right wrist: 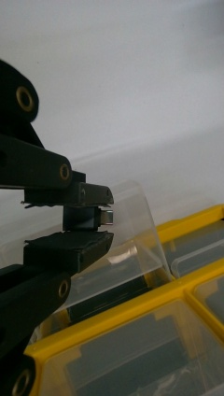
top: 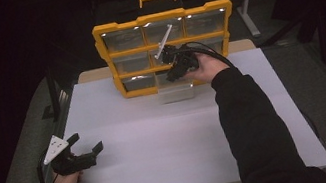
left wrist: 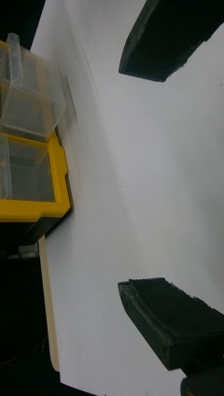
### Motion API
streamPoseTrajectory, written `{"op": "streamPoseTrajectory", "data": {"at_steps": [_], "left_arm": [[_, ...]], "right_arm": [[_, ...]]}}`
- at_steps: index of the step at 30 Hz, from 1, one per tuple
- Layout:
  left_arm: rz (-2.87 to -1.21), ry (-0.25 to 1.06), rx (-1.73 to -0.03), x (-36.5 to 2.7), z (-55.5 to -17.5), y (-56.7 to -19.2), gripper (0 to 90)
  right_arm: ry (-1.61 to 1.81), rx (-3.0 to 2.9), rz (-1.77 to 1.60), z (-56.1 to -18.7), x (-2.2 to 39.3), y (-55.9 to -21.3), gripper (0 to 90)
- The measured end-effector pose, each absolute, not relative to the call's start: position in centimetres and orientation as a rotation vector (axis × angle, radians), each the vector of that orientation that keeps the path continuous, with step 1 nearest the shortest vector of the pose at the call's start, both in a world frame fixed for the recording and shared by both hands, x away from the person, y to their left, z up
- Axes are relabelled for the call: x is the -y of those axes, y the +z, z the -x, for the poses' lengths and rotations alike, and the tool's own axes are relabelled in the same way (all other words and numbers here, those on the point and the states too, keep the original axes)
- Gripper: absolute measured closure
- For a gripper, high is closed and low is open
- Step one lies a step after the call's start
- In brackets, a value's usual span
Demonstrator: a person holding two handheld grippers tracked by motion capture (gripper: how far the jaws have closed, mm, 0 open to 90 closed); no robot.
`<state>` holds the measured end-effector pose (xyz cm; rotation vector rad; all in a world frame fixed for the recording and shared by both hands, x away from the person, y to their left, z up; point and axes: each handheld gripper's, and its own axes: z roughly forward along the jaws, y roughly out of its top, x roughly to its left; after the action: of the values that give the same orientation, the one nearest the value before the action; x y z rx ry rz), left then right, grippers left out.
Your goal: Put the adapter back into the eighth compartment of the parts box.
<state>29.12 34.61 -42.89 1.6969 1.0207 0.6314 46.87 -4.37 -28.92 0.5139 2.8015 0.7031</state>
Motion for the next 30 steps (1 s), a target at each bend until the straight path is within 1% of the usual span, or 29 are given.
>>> {"op": "streamPoseTrajectory", "data": {"at_steps": [6, 30], "left_arm": [[-1.695, 0.631, -1.022, -34.6, -29.1, -42.9, 0.0], [-1.699, 0.632, -1.021, -34.7, -29.1, -42.9, 0.0]], "right_arm": [[0.706, -2.793, -0.535, -47.7, 4.5, -29.2, 74.3], [0.676, -2.807, -0.554, -50.0, 3.8, -32.2, 74.4]]}}
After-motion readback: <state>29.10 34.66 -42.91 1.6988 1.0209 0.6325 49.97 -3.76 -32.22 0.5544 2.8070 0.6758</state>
